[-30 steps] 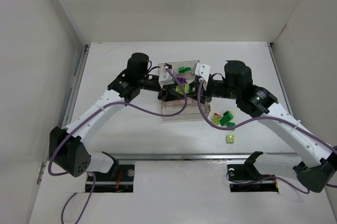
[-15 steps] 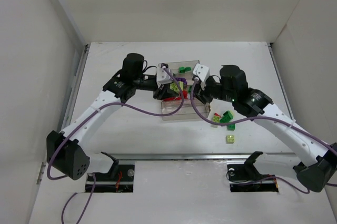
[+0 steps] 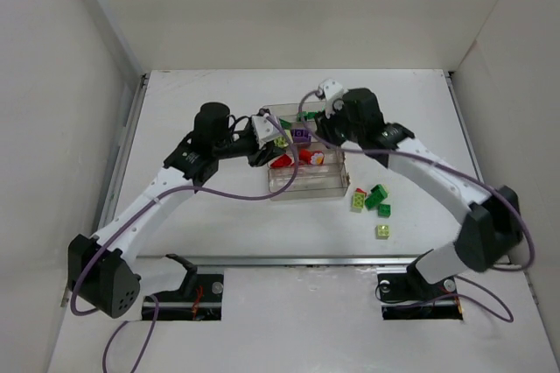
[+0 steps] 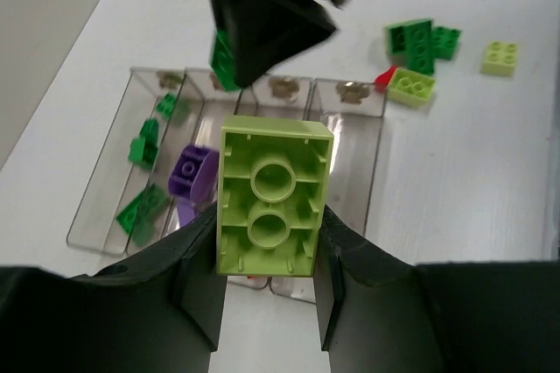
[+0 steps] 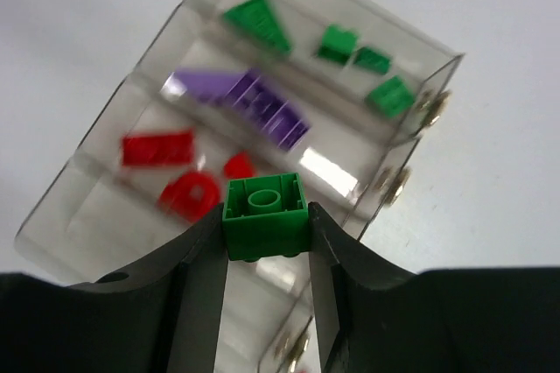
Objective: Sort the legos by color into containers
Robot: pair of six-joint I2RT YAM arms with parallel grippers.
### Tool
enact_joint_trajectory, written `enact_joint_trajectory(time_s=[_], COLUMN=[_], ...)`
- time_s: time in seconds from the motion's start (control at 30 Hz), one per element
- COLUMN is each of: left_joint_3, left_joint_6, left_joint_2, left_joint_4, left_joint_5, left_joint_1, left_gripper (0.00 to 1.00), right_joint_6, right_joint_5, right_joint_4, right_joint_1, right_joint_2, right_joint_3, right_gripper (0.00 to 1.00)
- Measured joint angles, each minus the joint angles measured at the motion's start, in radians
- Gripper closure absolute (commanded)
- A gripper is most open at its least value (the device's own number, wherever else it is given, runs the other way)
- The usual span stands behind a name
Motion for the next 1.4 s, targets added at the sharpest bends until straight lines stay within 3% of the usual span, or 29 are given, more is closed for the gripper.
enact_joint_trajectory(time_s=[0.17,0.37,0.7,0.73,0.83,0.93,1.13,1.4], left_joint_3=[-0.086,-0.124,-0.132,-0.132,-0.132,-0.132,-0.132,-0.132], left_joint_6=[-0.037,-0.058,-0.077,-0.079,-0.082,-0.083,-0.069,0.112], left_joint_2=[-0.021,-0.036,-0.022,-0.019,-0.003,0.009,0.022,0.062], left_joint_4=[0.026,0.05,0.101,0.105,0.111,0.114,0.122,0.027], left_joint_5=[-0.156,-0.232,-0.248,-0.247,-0.246,-0.246,-0.235,-0.184], left_joint_1=[0.018,0.067,0.142,0.147,0.16,0.165,0.165,0.128], left_gripper=[1.0,1.0,1.0,1.0,1.0,1.0,1.0,1.0], right_joint_6=[0.153,0.238,0.304,0.313,0.337,0.354,0.382,0.397], right_joint_5=[0.13,0.29,0.36,0.361,0.361,0.361,0.361,0.375], right_joint_4=[0.03,-0.014,-0.056,-0.058,-0.065,-0.082,-0.129,-0.143], right_joint_1=[-0.07,-0.074,-0.074,-0.074,-0.074,-0.074,-0.074,-0.074], right_joint_2=[0.359,0.646,0.747,0.75,0.771,0.803,0.816,0.75], right_joint_3=[0.318,0.623,0.718,0.722,0.749,0.787,0.797,0.741], right_gripper=[1.0,1.0,1.0,0.96,0.66,0.44,0.16,0.14])
